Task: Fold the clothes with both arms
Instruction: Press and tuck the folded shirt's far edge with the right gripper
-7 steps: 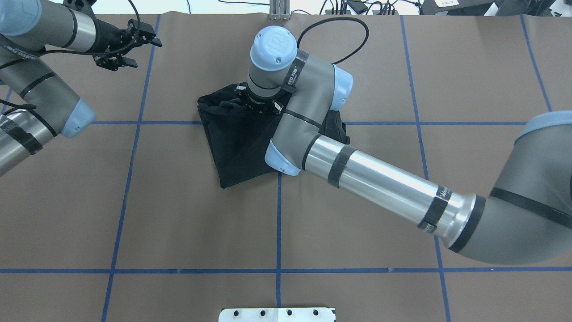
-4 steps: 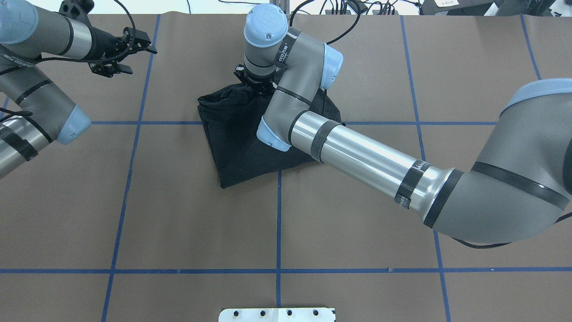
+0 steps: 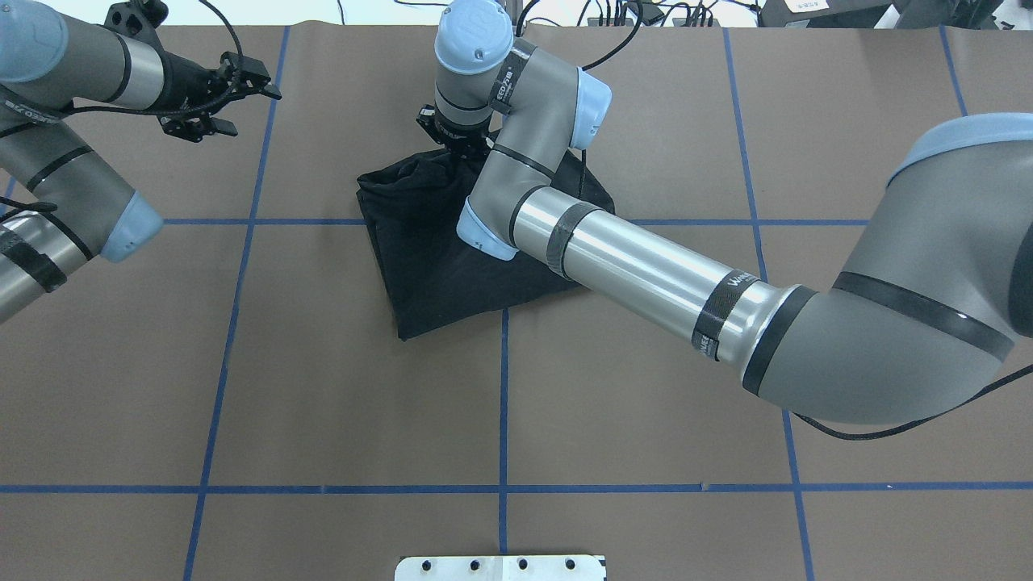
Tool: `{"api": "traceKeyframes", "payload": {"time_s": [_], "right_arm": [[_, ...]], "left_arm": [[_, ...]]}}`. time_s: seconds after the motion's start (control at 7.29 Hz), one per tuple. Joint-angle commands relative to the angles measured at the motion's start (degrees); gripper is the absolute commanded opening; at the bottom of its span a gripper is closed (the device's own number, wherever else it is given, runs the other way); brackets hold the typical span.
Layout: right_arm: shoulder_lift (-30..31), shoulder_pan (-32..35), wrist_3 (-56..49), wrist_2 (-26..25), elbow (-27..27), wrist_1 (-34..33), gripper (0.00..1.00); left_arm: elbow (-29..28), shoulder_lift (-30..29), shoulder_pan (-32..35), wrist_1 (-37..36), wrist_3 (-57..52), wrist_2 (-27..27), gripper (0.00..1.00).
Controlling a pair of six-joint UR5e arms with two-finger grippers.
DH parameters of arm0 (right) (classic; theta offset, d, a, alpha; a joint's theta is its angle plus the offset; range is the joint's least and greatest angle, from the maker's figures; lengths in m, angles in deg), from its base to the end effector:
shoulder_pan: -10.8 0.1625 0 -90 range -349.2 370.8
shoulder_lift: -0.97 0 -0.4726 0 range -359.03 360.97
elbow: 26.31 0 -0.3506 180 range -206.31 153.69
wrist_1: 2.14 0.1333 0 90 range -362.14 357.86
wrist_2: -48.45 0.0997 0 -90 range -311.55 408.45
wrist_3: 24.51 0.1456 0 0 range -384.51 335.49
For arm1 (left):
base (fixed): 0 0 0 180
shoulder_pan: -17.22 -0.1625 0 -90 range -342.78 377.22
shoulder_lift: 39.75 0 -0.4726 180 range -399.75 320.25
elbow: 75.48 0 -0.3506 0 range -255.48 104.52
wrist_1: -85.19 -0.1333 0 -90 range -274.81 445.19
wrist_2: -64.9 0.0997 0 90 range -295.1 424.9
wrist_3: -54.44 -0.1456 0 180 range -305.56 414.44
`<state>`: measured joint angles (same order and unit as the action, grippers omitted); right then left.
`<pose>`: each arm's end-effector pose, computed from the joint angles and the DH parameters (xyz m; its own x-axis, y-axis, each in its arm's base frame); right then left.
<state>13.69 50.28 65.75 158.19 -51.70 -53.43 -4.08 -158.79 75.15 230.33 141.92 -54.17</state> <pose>-0.6970 -0.6832 0.1973 0.4800 0.4009 0.7803 -0.3969 0.8925 -0.2144 0.3353 -0.6529 0.4740 0.2415 -0.3131 -0.9185 0.4956 0.8536 -0.1606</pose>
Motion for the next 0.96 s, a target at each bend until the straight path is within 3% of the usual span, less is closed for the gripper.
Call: {"api": "traceKeyframes", "payload": {"time_s": [0.0, 0.14, 0.41, 0.55, 0.69, 0.82], "right_arm": [[-0.41, 0.07, 0.00, -0.14, 0.42, 0.13, 0.00], [-1.37, 1.55, 0.26, 0.21, 0.51, 0.04, 0.00], [-3.13, 9.79, -0.70, 13.06, 0.25, -2.31, 0.00], [-3.14, 11.21, -0.70, 14.69, -0.71, -6.16, 0.00], [-1.14, 14.36, -1.14, 16.10, -6.03, -10.46, 0.00], [4.71, 16.22, -2.19, 16.55, -14.43, -14.33, 0.00]], "left_arm": [[0.14, 0.12, 0.07, -0.04, -0.03, -0.02, 1.00], [0.83, 0.12, 0.25, -0.04, -0.03, -0.02, 1.00], [1.01, 0.12, 0.25, -0.13, -0.12, -0.02, 1.00], [1.10, 0.12, 0.60, -0.21, -0.21, -0.28, 1.00], [1.10, 0.03, 1.91, -0.48, -2.82, -0.64, 1.00], [1.10, 0.73, 2.61, -0.65, -10.42, -1.25, 1.00]]}}
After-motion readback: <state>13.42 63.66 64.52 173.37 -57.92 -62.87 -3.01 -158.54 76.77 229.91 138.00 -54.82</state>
